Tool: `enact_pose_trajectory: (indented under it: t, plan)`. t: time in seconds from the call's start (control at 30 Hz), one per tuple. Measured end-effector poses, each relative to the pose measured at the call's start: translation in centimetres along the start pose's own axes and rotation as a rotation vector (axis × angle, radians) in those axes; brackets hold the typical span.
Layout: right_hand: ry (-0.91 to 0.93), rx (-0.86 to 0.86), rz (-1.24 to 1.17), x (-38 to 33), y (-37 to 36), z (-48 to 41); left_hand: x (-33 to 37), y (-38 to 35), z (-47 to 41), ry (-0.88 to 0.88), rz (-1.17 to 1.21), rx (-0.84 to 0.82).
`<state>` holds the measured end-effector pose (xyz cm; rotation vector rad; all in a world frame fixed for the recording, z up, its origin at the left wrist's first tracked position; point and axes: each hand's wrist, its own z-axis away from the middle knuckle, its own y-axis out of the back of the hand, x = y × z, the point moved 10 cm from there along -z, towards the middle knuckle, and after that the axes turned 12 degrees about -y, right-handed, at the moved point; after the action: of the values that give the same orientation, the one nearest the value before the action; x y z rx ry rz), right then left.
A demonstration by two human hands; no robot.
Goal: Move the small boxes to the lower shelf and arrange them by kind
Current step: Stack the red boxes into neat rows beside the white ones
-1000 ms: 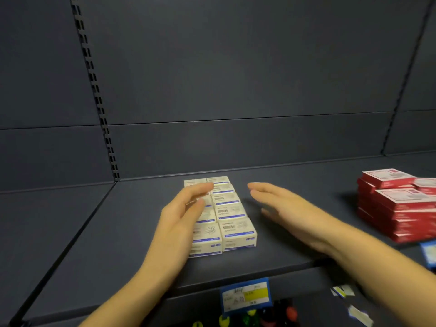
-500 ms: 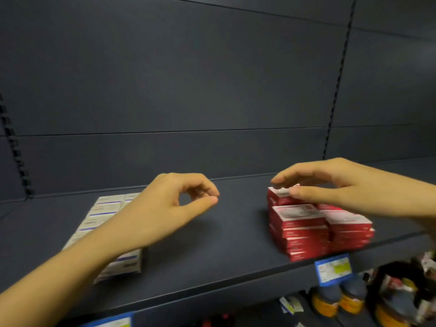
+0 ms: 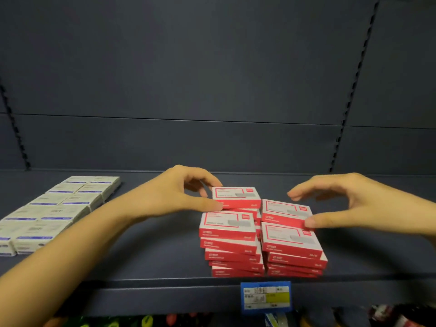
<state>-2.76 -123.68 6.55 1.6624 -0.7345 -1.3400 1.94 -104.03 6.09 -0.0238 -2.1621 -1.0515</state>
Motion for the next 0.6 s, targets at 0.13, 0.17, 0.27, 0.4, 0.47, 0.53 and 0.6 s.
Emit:
enact_pose_trajectory:
  t: [0.13, 0.17, 0.27, 0.4, 0.47, 0.53, 0.6]
  plan:
    - [0.048, 0.054, 0.089, 0.5, 0.2, -0.5, -0.4, 0.4, -0.4, 0.019, 0.008, 0.010]
    - [0.068, 0.073, 0.116, 0.5, 0.2, -0.6, -0.4, 0.8, -0.5, 0.015, 0.002, 0.031]
    - [0.112, 0.120, 0.180, 0.4, 0.3, -0.6, -1.0, 2.2, -1.1, 0.033, -0.022, 0.105]
    - [0.151, 0.109, 0.152, 0.5, 0.7, -1.2, -4.0, 3.6, -2.3, 0.121, -0.094, 0.165]
    - [0.142, 0.051, 0.078, 0.6, 1.0, -2.1, -6.1, 3.7, -2.7, 0.160, -0.102, 0.159]
    - [0.127, 0.022, 0.021, 0.5, 1.3, -3.5, -8.1, 3.6, -2.9, 0.197, -0.099, 0.157]
    - [0.110, 0.052, -0.015, 0.5, 1.6, -5.4, -10.2, 3.1, -3.0, 0.239, -0.094, 0.155]
